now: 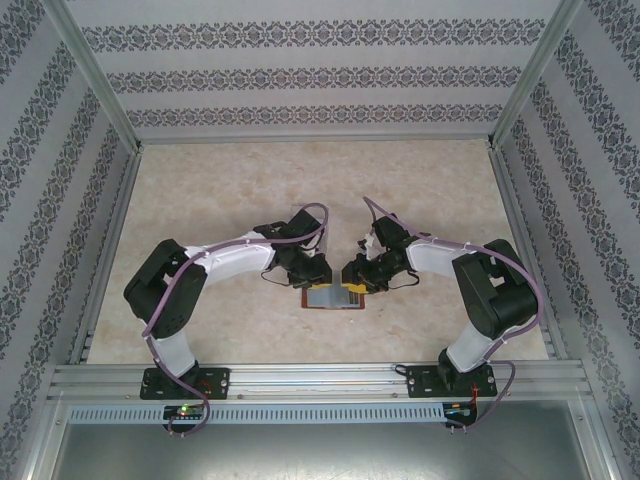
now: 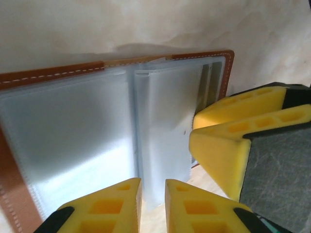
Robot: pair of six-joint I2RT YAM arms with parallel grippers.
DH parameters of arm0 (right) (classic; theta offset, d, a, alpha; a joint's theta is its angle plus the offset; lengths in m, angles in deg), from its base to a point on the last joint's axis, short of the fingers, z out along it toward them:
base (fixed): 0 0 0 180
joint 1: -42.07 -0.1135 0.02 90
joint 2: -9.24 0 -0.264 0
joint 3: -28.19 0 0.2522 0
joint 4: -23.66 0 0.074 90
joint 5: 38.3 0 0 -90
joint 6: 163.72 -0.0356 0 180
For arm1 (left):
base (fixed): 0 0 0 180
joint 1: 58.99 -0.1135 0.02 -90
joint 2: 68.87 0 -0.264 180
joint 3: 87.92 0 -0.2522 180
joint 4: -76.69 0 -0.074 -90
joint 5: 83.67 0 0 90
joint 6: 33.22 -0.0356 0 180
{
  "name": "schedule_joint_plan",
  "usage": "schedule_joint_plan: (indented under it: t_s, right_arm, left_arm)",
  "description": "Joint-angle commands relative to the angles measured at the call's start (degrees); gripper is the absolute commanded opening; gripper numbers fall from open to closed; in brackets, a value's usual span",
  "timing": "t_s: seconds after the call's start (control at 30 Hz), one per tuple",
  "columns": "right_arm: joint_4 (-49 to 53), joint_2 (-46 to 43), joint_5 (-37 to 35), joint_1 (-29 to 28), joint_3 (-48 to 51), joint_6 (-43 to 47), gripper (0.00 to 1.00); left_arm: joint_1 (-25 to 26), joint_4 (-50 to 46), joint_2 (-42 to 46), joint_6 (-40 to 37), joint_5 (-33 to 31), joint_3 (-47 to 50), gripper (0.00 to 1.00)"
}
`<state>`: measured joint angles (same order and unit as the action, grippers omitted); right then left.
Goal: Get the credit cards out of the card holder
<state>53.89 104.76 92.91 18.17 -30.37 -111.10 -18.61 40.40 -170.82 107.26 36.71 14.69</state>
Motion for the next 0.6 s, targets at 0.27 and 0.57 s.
schedule_joint_plan:
  t_s: [0.27, 0.57]
  right_arm:
    - [3.0, -0.7, -2.2, -0.8, 0.1, -0.3, 0.35]
    - [3.2, -2.4, -2.4, -0.6, 0.0, -0.9, 0.38]
  left_arm:
    - [-0.6, -1.8, -5.8, -1.2, -0.4, -0.6, 0.18]
    - [-0.7, -2.1, -5.8, -1.5, -1.7, 0.9, 0.13]
